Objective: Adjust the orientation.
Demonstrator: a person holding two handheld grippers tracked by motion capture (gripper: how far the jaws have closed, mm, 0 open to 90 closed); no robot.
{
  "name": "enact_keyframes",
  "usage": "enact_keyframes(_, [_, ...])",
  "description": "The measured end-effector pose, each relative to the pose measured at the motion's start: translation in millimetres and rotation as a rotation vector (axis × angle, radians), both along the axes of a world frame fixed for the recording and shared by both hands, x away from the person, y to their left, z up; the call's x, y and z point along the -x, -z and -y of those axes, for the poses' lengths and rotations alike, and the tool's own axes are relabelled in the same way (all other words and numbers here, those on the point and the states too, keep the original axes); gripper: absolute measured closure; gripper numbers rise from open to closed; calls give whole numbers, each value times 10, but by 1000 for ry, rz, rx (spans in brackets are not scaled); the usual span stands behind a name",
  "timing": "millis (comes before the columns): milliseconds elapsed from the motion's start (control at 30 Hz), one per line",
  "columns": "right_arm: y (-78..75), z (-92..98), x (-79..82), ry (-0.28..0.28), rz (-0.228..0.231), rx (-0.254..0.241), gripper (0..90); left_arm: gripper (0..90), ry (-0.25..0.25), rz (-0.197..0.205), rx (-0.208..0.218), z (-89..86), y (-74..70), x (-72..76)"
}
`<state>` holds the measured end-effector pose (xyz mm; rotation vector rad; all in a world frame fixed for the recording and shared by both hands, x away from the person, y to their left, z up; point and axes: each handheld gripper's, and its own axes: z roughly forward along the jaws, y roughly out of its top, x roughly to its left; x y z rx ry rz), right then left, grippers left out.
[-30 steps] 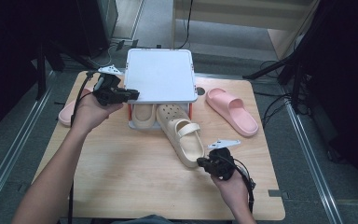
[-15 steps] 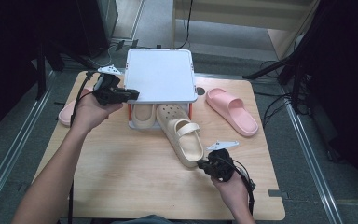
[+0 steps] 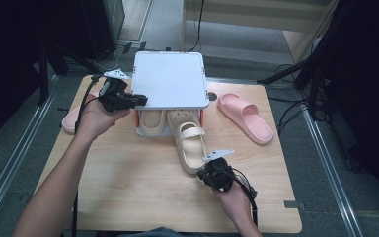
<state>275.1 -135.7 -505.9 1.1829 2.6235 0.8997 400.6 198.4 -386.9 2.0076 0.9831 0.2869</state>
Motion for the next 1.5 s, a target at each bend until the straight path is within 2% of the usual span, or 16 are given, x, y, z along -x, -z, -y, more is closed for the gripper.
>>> enact_keyframes(200, [12, -165, -20, -21, 43, -13, 898, 813, 2, 0, 2, -3, 2, -1])
enact_keyframes(367, [-14, -184, -76, -9, 54, -35, 898, 813, 2, 0, 2, -1, 2, -1])
enact_keyframes(500, [-68, -174, -195, 10, 62, -87, 892, 812, 2, 0, 1, 8, 2, 0])
enact_keyframes(567, [-79, -180, -226, 14, 62, -91, 893, 812, 3, 0, 1, 7, 2, 0])
enact_keyframes(700, [-88, -240, -415, 15, 70, -86, 888, 811, 3, 0, 6, 0, 5, -4])
enact_keyframes(867, [-48, -292, -606, 27, 71, -123, 900, 808, 4, 0, 7, -4, 6, -3])
enact_keyframes(1133, [-46, -366, -765, 37, 100, -142, 883, 806, -3, 4, 1, 11, 3, 9])
enact_keyframes(1200, [-43, -369, -823, 46, 104, -156, 870, 779, -12, 14, 0, 15, 6, 16])
enact_keyframes(1367, [-19, -365, -905, 71, 97, -184, 861, 764, -25, 26, -3, 18, 13, 40])
enact_keyframes(1500, [-4, -374, -957, 77, 101, -199, 842, 748, -33, 16, 11, 4, 14, 46])
